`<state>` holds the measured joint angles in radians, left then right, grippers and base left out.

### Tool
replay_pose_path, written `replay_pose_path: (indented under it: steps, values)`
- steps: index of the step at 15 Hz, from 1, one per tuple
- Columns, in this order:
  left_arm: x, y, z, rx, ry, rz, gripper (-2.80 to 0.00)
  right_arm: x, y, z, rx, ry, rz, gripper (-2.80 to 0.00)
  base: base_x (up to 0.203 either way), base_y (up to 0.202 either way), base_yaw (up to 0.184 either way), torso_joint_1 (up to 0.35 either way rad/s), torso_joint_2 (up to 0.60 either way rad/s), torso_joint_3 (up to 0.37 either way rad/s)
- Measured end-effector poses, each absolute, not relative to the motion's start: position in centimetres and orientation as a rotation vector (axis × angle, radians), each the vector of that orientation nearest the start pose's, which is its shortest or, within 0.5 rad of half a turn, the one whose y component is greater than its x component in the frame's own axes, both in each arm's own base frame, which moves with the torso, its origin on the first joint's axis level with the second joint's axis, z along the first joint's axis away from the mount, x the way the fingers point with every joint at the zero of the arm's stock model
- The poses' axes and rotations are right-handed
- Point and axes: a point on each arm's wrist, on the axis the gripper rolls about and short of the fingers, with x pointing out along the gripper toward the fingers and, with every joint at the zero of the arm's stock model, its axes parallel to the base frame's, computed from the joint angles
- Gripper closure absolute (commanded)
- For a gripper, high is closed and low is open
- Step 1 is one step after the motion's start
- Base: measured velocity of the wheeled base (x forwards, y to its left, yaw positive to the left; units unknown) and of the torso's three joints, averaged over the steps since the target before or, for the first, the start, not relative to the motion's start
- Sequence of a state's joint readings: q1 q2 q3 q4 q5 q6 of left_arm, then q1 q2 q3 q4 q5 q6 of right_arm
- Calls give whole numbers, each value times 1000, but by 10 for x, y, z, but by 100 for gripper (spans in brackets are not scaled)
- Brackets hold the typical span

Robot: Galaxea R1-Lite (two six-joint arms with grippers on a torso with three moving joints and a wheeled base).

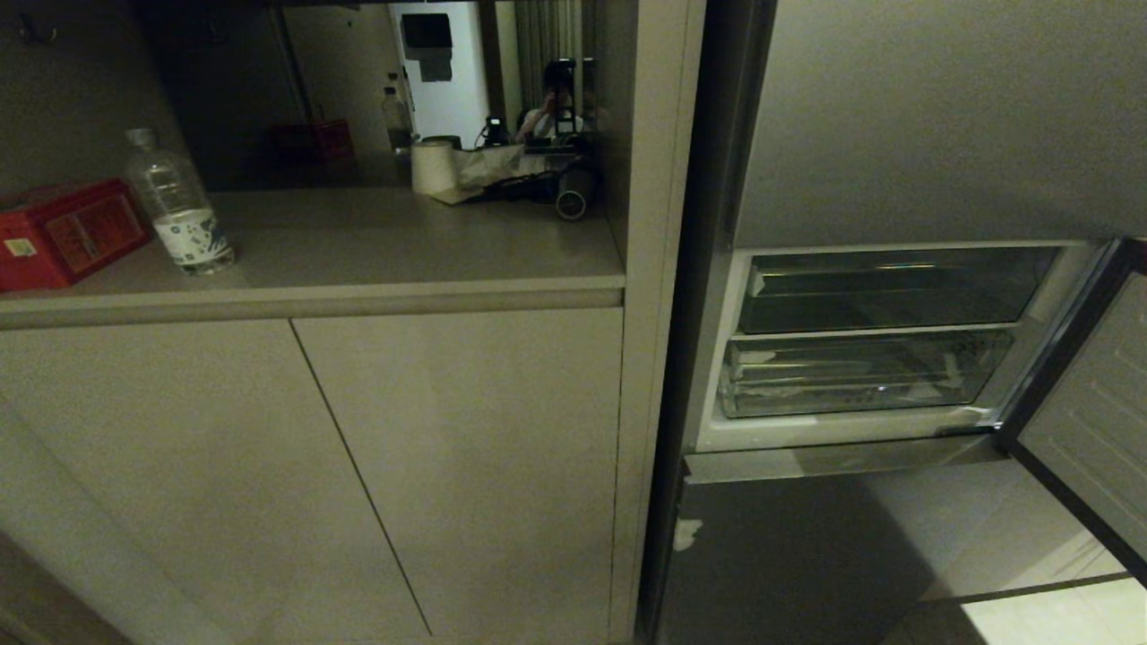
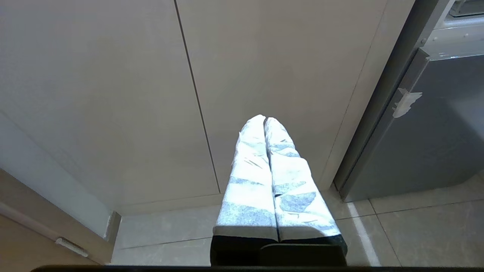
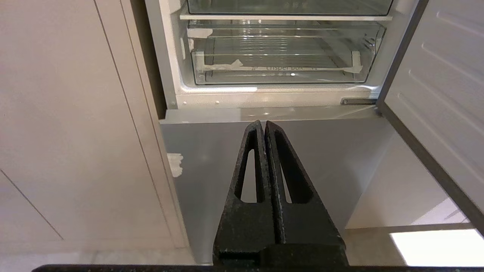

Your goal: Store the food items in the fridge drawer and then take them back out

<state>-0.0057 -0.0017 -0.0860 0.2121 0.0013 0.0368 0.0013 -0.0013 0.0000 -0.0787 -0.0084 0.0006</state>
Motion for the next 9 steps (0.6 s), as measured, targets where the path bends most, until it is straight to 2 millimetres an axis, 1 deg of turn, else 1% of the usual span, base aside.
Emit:
replay_pose_path:
  steps: [4, 6, 7, 9]
  values:
    - [-31, 0, 77, 37, 125, -7, 0, -22, 0, 83, -20, -60, -4, 0, 0, 0, 0, 0, 0, 0]
    - [-31, 0, 77, 37, 124, -7, 0, -17, 0, 86, -14, -7, 12, 0, 0, 0, 0, 0, 0, 0]
    - [-31, 0, 77, 37, 125, -7, 0, -14, 1, 95, 1, 17, 36, 0, 0, 0, 0, 0, 0, 0]
    - [-31, 0, 77, 37, 125, -7, 0, -2, 2, 121, 45, 82, 107, 0, 0, 0, 0, 0, 0, 0]
